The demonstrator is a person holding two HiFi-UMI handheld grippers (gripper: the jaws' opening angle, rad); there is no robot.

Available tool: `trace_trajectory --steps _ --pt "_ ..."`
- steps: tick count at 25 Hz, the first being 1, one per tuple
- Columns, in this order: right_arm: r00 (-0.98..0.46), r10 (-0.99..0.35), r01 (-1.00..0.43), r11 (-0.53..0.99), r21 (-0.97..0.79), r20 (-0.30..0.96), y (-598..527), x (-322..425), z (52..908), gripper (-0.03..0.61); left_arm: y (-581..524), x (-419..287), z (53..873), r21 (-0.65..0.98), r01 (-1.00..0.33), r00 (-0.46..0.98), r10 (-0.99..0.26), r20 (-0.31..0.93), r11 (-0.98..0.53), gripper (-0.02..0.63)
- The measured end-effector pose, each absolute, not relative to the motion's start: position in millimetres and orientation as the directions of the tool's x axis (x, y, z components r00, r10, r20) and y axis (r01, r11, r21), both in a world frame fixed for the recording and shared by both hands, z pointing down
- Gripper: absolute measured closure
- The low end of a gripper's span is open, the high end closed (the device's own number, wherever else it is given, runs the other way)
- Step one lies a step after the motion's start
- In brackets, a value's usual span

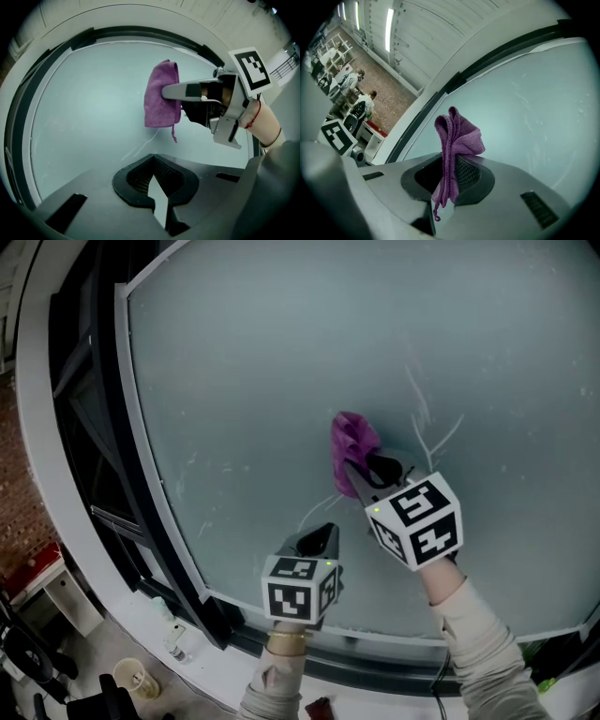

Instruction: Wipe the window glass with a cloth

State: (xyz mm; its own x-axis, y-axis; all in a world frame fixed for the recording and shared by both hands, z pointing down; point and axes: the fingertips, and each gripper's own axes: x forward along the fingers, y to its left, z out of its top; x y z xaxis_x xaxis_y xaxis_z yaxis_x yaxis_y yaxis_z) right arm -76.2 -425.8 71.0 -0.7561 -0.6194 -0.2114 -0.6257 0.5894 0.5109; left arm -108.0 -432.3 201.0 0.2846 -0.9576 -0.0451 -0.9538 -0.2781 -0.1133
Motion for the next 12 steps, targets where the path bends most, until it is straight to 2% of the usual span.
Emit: trace_trajectory --steps 6,12 --pt "-0.726 -0.669 -0.638 0.57 0.518 -0.159 -452 -94 69 0.524 -441 -115 202 -0.101 -0.95 0.301 -0.952 -0.051 -0.295 0.609" --pt "-0.679 -0.722 -0.676 0.543 0.498 -0.134 -477 -77 75 0.525 -447 -112 208 -0.091 -0.945 0.32 -0.947 -0.042 -0.315 0.609"
